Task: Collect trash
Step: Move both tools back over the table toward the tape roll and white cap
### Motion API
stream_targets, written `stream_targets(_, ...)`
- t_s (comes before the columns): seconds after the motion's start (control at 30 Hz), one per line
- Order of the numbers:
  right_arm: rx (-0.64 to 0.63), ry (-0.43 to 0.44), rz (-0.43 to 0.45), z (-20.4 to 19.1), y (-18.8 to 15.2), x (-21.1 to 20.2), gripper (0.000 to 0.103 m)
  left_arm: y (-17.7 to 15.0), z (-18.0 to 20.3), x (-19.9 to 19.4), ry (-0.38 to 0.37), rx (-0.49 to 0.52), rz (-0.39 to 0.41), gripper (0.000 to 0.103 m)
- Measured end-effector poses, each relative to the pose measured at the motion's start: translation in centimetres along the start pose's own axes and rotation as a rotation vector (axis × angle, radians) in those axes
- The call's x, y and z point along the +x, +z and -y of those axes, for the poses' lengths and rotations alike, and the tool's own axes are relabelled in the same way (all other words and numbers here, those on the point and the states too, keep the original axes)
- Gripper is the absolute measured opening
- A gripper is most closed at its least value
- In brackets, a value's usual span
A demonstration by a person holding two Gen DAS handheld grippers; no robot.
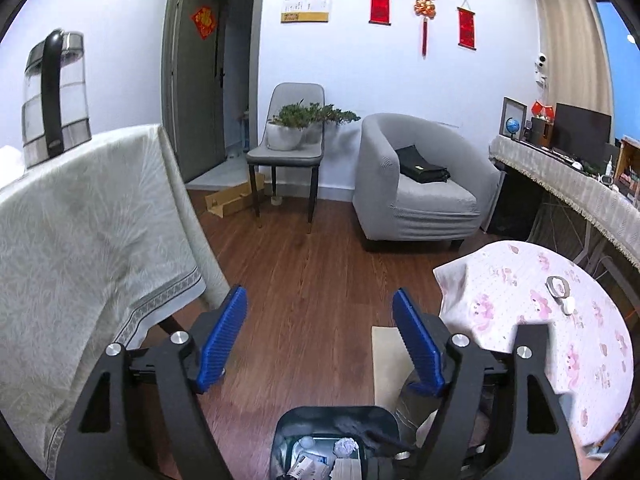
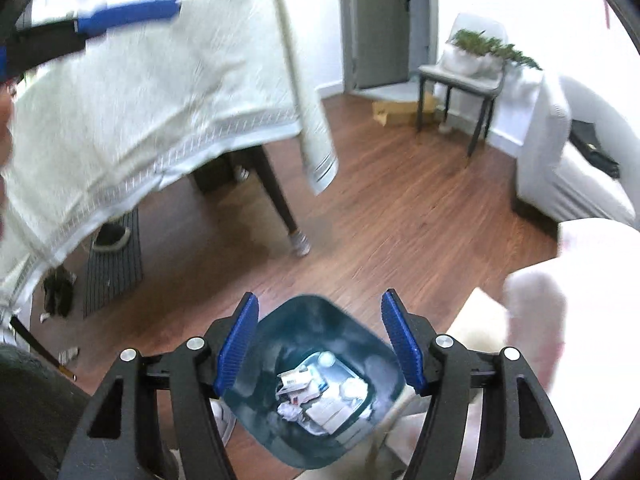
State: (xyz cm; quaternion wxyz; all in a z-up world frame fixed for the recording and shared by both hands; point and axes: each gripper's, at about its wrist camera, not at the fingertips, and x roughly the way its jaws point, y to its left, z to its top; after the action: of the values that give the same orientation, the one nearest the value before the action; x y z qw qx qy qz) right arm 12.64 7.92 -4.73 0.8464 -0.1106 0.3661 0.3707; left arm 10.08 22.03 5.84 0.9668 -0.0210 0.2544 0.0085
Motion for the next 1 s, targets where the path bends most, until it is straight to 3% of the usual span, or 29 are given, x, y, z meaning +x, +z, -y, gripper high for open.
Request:
stream_targets(0.17, 0.035, -0.067, 0.064, 3.5, 0.3, -3.6, 0.069, 0.4, 2.3, 0.8, -0.009, 0.028, 0.003, 0.083)
stream_targets(0.53, 0.143, -0.195, 0.122, 11.5, -1.8, -9.6, 0.070, 0.6, 9.7, 3.0, -0.117, 0.075, -0.016, 0.084)
stream_targets(1.0, 0.253, -0.372, 0.106, 20.2, -6.9, -14.4, 0.070, 0.3, 18.3, 5.6, -0.206, 0.123, -0.047, 0.084)
